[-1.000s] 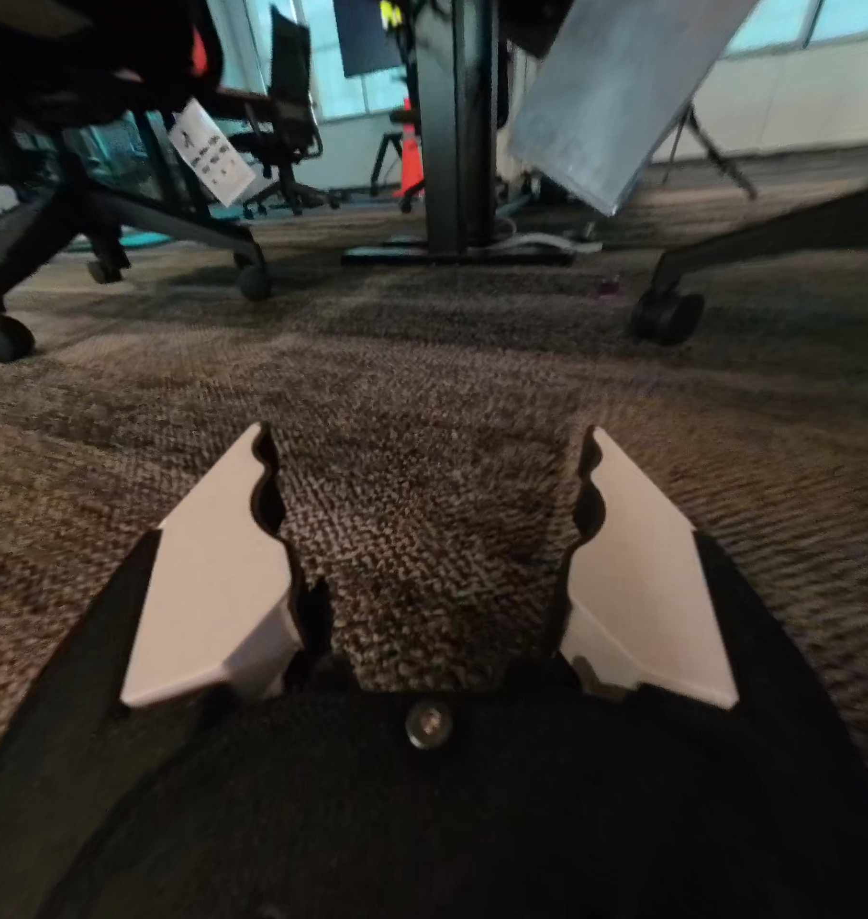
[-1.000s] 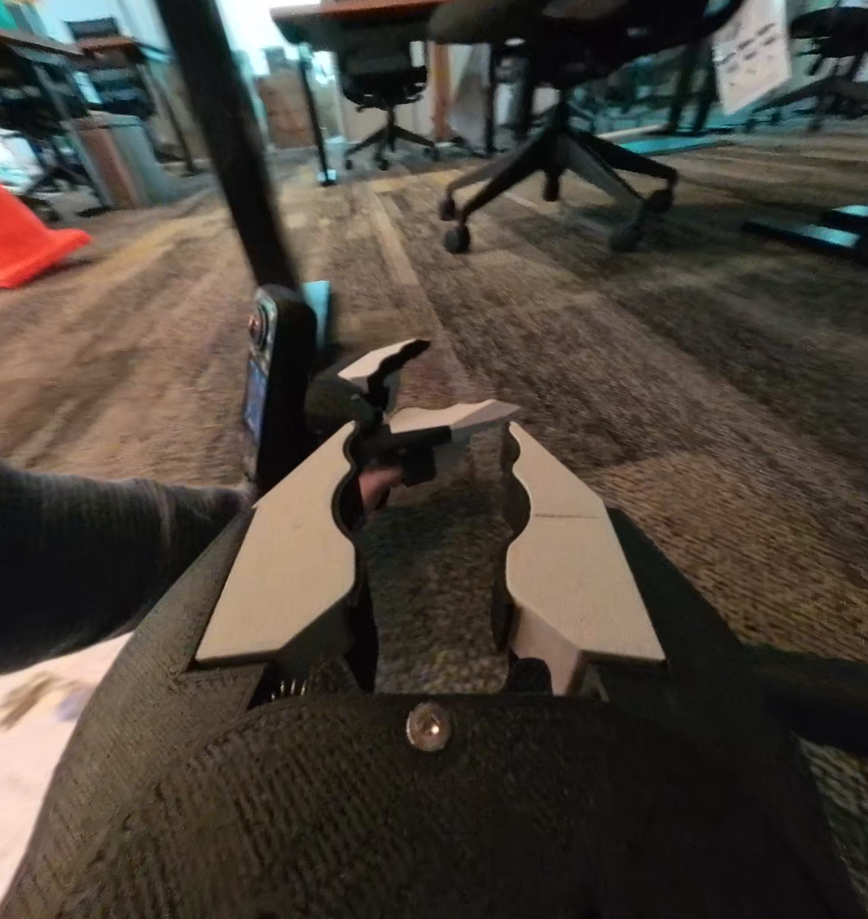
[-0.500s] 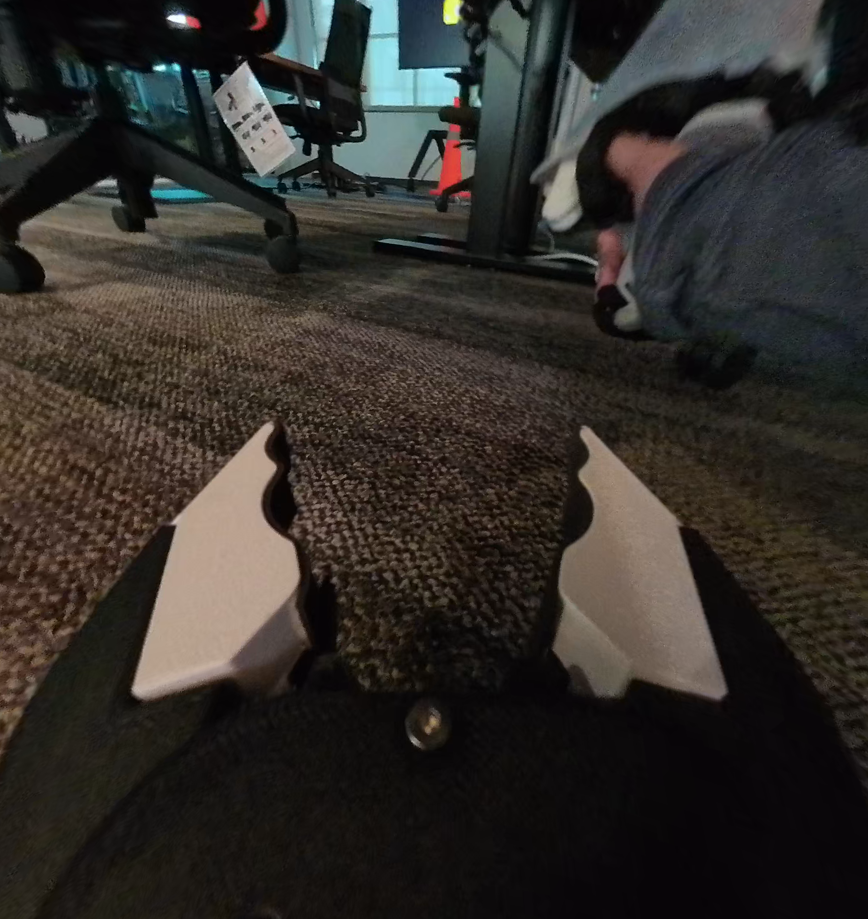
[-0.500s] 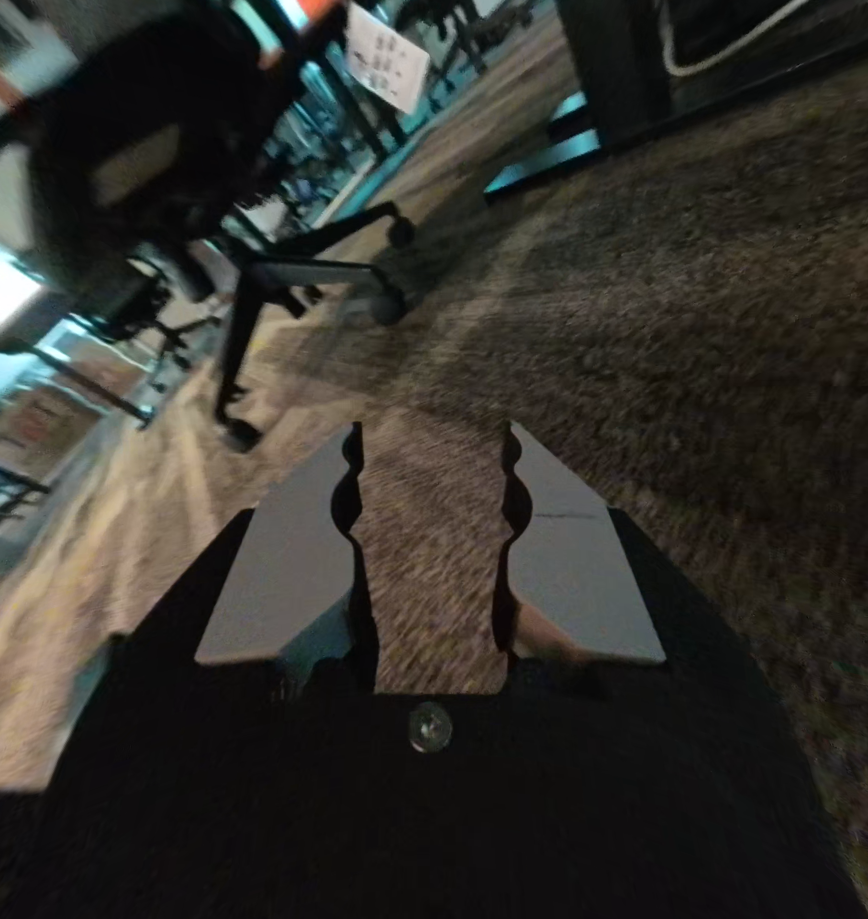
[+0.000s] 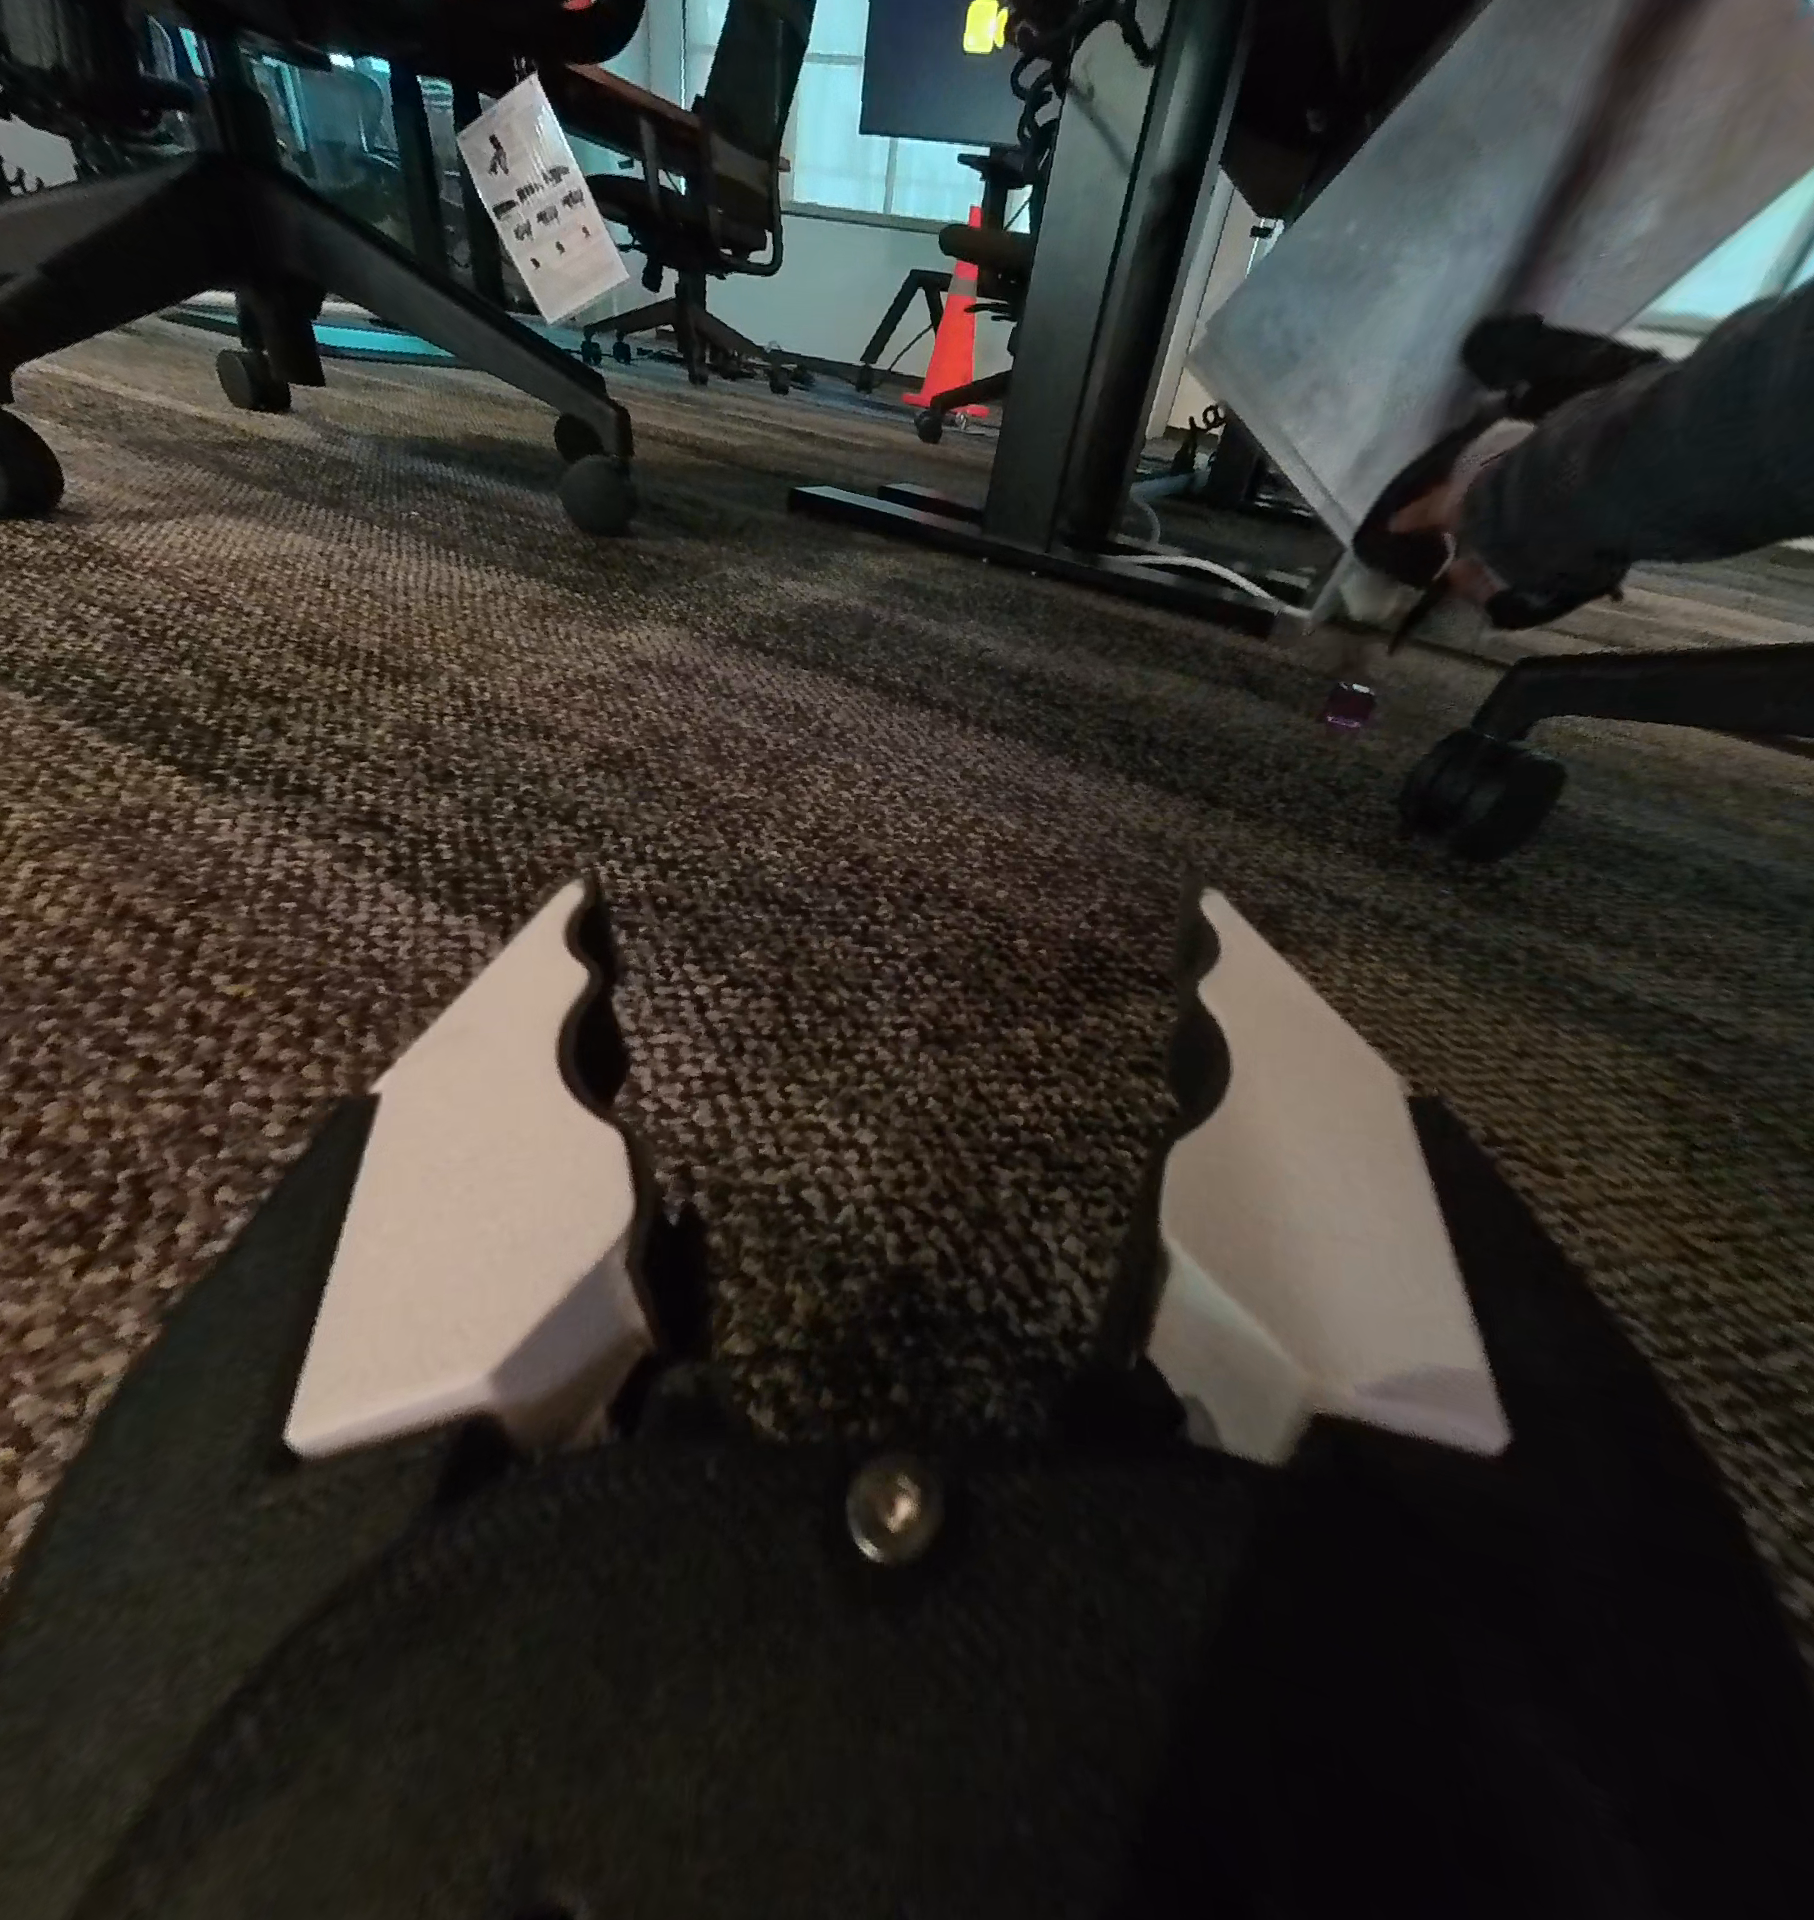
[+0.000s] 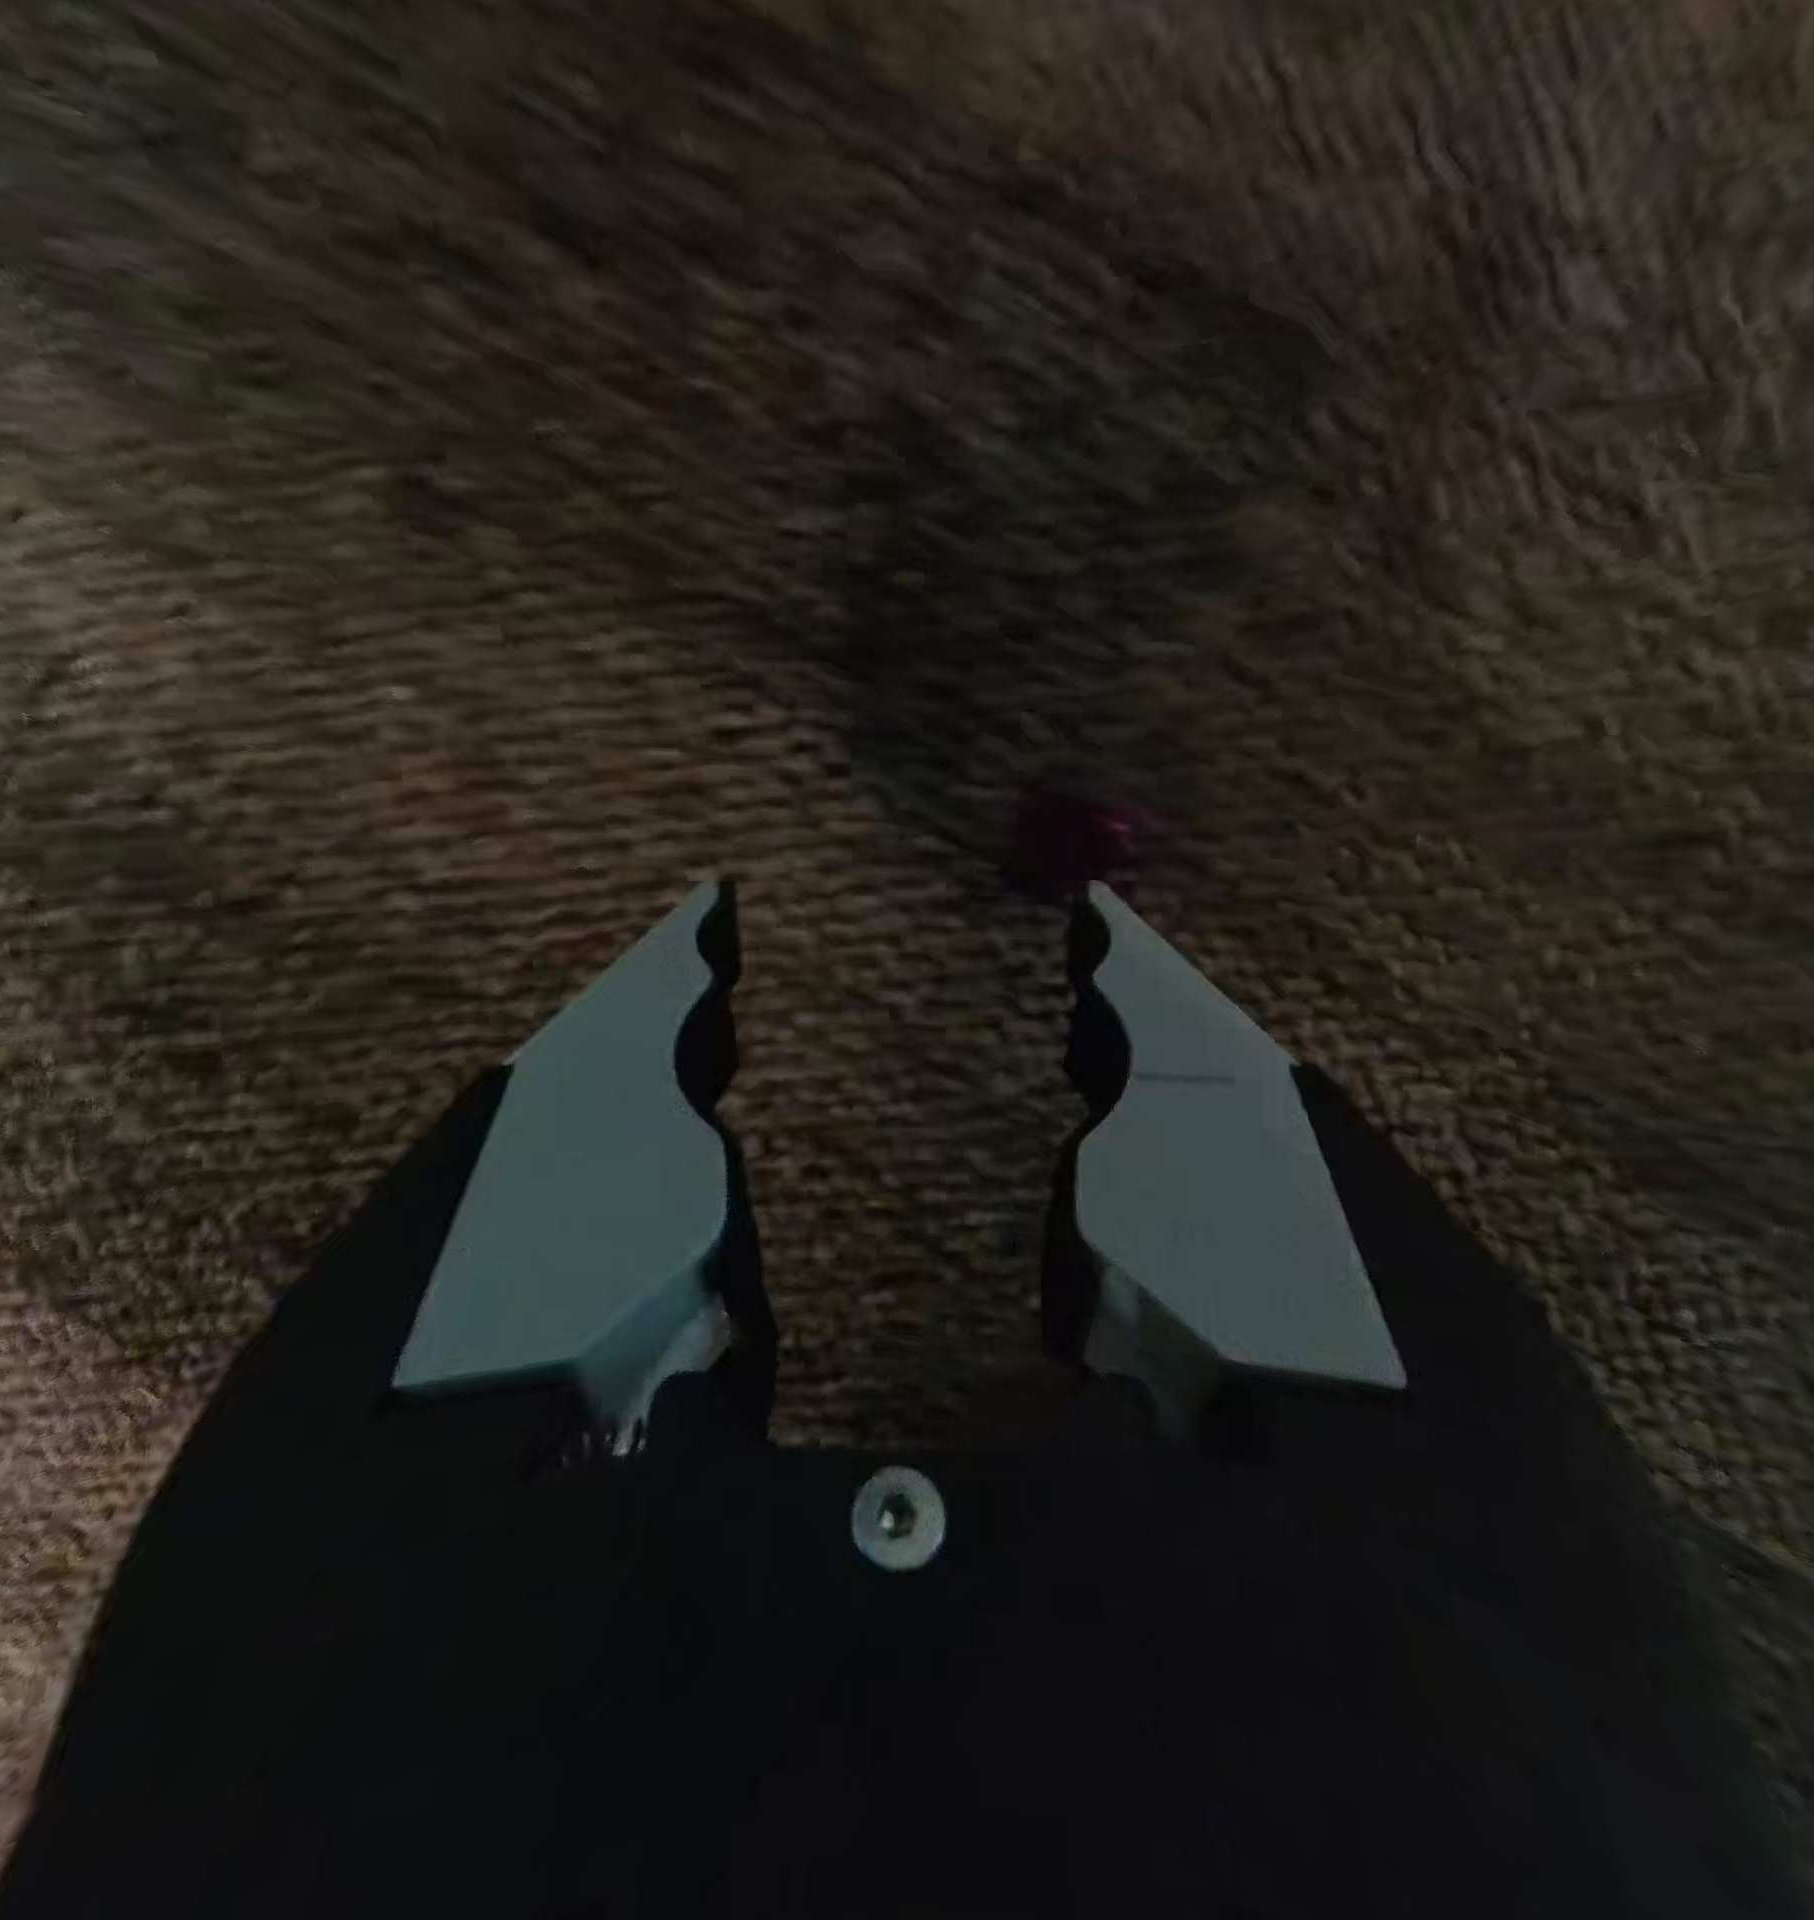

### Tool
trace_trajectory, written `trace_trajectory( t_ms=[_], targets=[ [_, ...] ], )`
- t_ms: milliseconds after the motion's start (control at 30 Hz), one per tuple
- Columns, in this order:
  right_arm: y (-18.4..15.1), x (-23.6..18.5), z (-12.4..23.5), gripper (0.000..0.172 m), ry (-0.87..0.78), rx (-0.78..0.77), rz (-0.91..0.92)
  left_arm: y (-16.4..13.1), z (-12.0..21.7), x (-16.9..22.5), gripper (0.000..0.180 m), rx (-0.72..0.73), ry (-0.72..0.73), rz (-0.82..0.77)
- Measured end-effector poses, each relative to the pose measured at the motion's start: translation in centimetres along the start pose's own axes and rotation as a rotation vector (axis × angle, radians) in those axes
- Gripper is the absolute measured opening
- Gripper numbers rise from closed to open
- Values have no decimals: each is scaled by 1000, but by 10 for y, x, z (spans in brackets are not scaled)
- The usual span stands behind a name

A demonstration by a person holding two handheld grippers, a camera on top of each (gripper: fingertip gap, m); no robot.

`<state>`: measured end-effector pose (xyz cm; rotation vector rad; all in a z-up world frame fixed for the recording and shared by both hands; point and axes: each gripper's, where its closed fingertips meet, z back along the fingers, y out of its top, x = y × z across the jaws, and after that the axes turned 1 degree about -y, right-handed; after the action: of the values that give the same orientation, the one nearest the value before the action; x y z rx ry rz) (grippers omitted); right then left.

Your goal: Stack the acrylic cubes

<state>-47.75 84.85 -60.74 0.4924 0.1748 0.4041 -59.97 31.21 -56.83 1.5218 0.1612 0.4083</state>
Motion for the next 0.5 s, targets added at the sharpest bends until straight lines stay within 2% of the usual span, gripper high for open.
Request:
trace_trajectory(
  t_ms=[100,133,200,300,467,500],
  targets=[
    [3,18,-8,60,8,13,-69,-2,-1,-1,104,-13,-7,21],
    [3,17,-10,54,47,15,-117,-3,-2,-1,104,-22,-5,25],
    [-1,14,-15,54,99,-22,-189,-4,-3,-2,103,-30,-6,32],
    [-5,19,-21,60,53,-44,-164,-3,-2,-2,103,-22,-15,51],
    [-7,17,-37,58,-54,-42,-56,-3,-2,-4,103,-21,-13,65],
    [-9,17,-38,49,-77,-31,-42,-3,-2,-4,103,-21,-13,71]
  ],
)
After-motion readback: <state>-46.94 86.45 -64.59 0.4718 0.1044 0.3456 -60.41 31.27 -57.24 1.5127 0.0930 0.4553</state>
